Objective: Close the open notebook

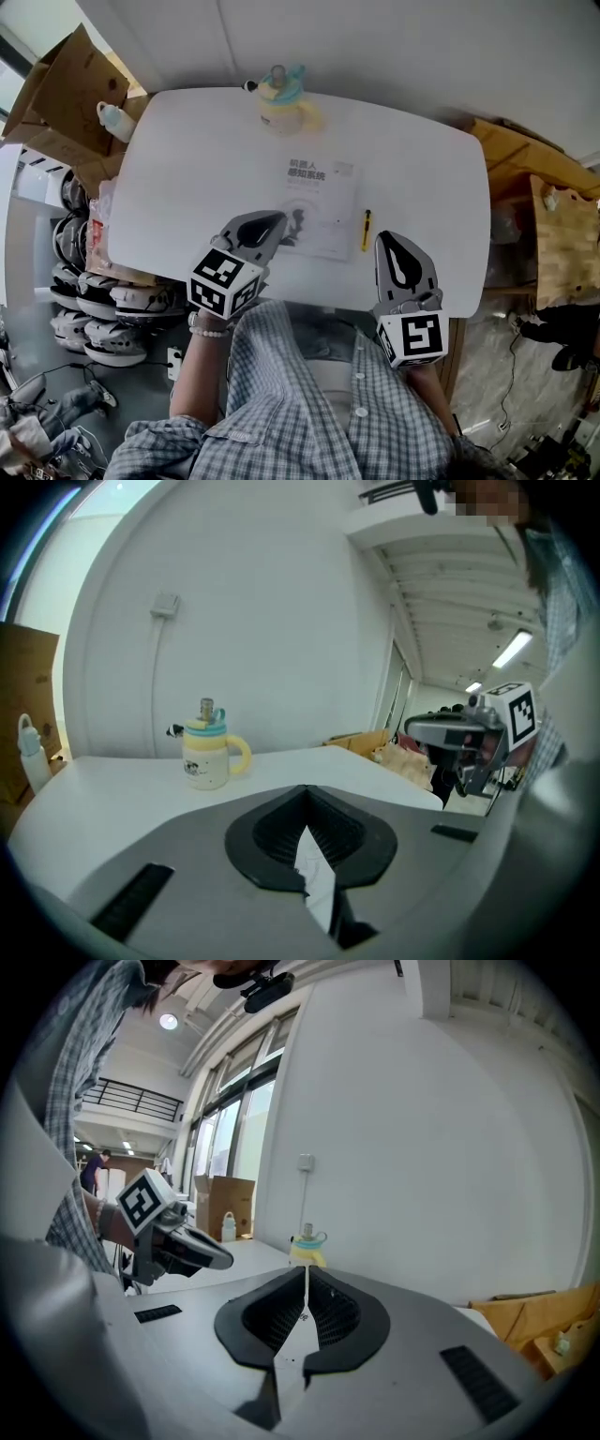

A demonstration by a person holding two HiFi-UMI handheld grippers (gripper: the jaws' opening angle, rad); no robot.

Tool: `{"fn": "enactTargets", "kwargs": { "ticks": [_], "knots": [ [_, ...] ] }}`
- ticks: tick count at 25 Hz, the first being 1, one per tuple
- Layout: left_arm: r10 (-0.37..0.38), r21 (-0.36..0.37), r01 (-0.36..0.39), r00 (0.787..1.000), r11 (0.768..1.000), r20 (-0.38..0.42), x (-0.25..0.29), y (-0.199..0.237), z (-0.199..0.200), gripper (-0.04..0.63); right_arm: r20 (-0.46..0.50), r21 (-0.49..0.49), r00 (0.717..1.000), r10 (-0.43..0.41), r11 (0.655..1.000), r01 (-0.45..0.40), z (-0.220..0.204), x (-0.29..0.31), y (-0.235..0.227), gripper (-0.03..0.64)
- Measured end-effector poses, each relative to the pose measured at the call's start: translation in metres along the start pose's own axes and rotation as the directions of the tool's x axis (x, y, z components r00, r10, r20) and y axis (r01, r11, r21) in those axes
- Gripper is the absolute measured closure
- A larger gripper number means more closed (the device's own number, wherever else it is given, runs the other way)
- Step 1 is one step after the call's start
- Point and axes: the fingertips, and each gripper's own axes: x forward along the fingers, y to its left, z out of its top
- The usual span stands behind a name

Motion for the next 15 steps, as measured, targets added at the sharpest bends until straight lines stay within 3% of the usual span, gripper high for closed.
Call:
{"fn": "enactTargets", "kwargs": {
  "ticks": [8,15],
  "knots": [
    [0.067,0.013,-0.070,0.985,0.997,0.157,-0.038,-0.001,0.044,0.588,0.046,-0.022,0.999,-0.005,1.000,0.006,0.015,0.003,-0.008,0.591],
    [0.078,0.003,-0.080,0.973,0.997,0.219,-0.048,-0.005,0.059,0.588,0.063,-0.034,0.998,-0.005,0.999,0.007,0.019,0.003,-0.013,0.591]
  ]
}}
